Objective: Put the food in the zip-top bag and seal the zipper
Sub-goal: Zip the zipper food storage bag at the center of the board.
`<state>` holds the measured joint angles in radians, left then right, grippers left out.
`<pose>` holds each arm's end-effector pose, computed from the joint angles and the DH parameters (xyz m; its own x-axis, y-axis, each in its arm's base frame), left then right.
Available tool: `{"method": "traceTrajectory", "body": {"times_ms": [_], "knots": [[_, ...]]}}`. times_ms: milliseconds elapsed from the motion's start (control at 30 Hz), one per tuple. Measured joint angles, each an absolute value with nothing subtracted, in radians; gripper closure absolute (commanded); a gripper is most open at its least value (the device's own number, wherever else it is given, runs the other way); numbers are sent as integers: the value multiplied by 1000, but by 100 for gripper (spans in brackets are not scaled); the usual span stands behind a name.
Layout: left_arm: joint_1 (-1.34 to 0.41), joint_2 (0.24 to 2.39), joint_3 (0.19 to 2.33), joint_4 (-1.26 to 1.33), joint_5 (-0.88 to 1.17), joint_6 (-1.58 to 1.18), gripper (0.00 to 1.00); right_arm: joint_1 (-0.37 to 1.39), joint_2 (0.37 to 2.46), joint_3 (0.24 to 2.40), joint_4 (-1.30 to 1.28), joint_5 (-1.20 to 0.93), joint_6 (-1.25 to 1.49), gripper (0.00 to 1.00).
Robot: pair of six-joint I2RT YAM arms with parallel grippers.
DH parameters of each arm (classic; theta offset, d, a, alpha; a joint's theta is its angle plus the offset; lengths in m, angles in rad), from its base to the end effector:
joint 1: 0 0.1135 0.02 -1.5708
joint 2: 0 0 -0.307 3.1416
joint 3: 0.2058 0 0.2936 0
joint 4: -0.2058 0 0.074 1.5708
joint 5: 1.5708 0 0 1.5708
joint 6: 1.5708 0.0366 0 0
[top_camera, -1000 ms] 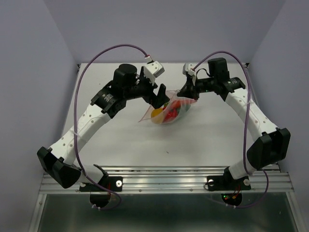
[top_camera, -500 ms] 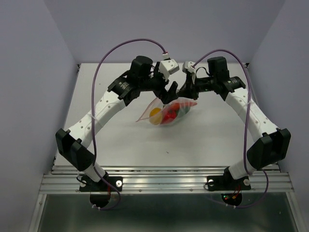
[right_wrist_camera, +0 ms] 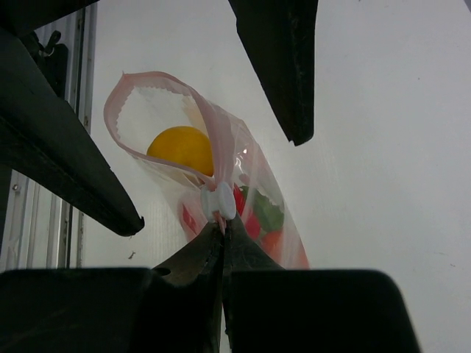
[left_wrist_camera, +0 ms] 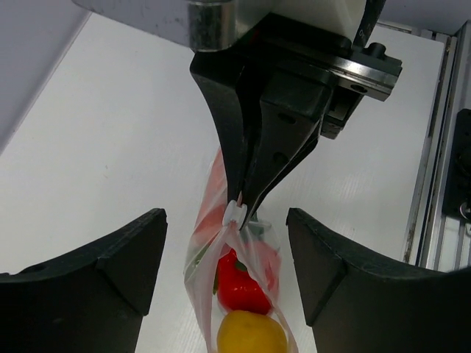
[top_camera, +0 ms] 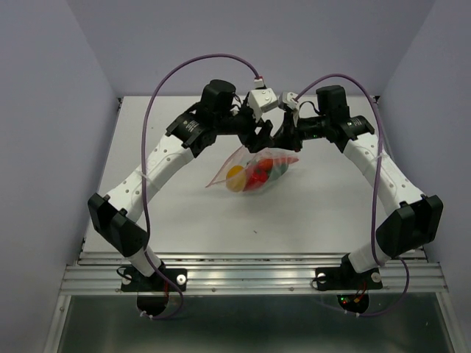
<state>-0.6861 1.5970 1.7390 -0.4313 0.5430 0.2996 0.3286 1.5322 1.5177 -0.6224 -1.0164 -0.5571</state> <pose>0.3014 -0.2712 0.4904 0.0623 0.2756 -0.9593 0.9495 0.2798 0.1420 0.3415 0.1493 0.4206 -0.0459 -0.3097 -0.9497 -0.9909 0.1342 0.0041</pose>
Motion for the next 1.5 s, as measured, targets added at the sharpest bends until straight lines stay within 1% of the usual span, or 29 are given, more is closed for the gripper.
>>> {"method": "traceTrajectory", "body": {"times_ms": [333, 367, 433, 467, 533, 633, 733, 767, 833, 1167, 1267, 1500], "knots": [[-690, 1658, 1766, -458, 548, 323, 28, 329, 1533, 1518, -623, -1029, -555, 99], [-692, 1658, 1766, -459, 548, 324, 33, 329, 1533, 1518, -623, -1029, -554, 99], [-694, 1658, 1766, -461, 548, 325, 37, 329, 1534, 1518, -623, -1029, -553, 99], [-695, 1658, 1766, -461, 548, 326, 43, 329, 1534, 1518, -623, -1030, -553, 99], [-697, 1660, 1767, -461, 546, 327, 52, 329, 1534, 1518, -623, -1030, -553, 99], [-699, 1662, 1768, -462, 548, 327, 58, 329, 1534, 1518, -622, -1030, -553, 99], [-702, 1664, 1768, -466, 552, 325, 71, 328, 1536, 1518, -622, -1028, -555, 99], [-706, 1665, 1768, -469, 551, 326, 83, 328, 1536, 1518, -622, -1028, -556, 99], [-706, 1665, 1769, -481, 550, 327, 100, 327, 1538, 1518, -626, -1019, -552, 99], [-706, 1663, 1758, -464, 515, 313, 100, 329, 1538, 1516, -593, -965, -488, 99], [-706, 1649, 1720, -422, 488, 303, 100, 333, 1534, 1503, -553, -915, -419, 99], [-712, 1582, 1624, -352, 412, 282, 100, 356, 1531, 1493, -509, -857, -364, 99]]}}
